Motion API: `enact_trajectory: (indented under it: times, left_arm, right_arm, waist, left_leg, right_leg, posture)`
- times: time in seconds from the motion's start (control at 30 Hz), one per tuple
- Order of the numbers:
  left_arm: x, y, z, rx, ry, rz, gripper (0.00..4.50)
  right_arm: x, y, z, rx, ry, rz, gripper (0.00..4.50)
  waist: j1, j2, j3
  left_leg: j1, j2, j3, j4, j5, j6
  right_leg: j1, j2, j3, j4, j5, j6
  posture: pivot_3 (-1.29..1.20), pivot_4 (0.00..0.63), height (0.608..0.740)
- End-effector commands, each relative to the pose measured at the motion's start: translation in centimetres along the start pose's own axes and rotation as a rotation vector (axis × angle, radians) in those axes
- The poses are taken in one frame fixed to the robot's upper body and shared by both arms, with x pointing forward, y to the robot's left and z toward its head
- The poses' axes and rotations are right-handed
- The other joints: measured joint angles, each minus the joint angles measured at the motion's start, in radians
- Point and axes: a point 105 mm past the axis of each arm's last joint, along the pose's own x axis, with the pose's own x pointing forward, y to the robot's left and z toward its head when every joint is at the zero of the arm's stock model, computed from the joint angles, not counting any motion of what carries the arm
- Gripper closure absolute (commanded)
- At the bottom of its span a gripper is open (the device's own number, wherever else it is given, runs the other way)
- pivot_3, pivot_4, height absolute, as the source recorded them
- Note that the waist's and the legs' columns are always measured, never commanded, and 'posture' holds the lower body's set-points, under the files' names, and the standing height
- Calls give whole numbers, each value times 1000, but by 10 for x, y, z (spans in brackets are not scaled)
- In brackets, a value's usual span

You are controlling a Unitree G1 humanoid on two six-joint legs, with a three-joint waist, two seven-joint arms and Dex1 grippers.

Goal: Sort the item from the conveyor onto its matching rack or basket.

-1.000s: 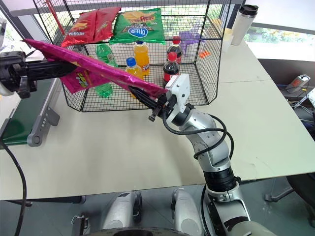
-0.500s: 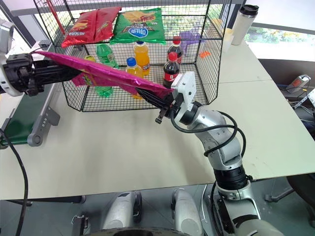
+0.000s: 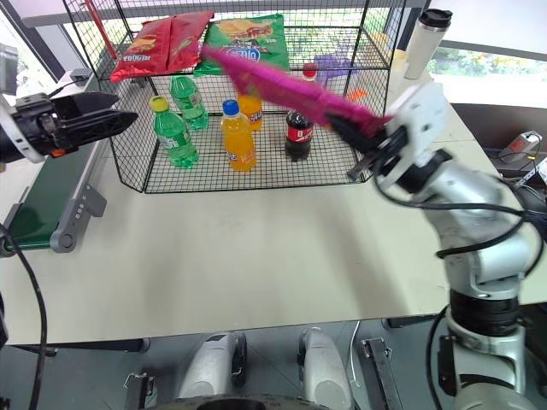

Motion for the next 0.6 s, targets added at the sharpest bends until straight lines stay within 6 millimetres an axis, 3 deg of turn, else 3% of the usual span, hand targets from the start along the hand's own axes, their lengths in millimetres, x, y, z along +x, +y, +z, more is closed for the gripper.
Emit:
enact_trajectory:
  times: [0.03,0.17,0.4,0.6]
  left_arm:
    - [6,-17,13,51,-78,-13,26]
    - [17,-31,8,46,-111,-17,26]
    - [21,-41,-1,30,-156,19,26]
    - [21,-44,-14,19,-165,61,26]
  right_arm:
    - [2,-22,33,-124,-86,-120,4500]
    - [18,-37,28,-283,-34,-207,4500]
    - [50,-61,-8,-549,133,-338,4500]
    - [78,-68,-37,-623,267,-396,4500]
  waist:
    - [0,0,0]
    - [-8,0,0]
    - [-11,0,0]
    - [-12,0,0]
  left_leg:
    - [0,0,0,0,0,0]
    - [0,0,0,0,0,0]
    - [0,0,0,0,0,0]
    - [0,0,0,0,0,0]
  right_leg:
    - [0,0,0,0,0,0]
    - [0,0,0,0,0,0]
    - [0,0,1,0,0,0]
    - [-1,0,1,0,0,0]
  posture:
    - [0,150,740]
    - [0,150,740]
    - [0,150,740]
    - [0,150,740]
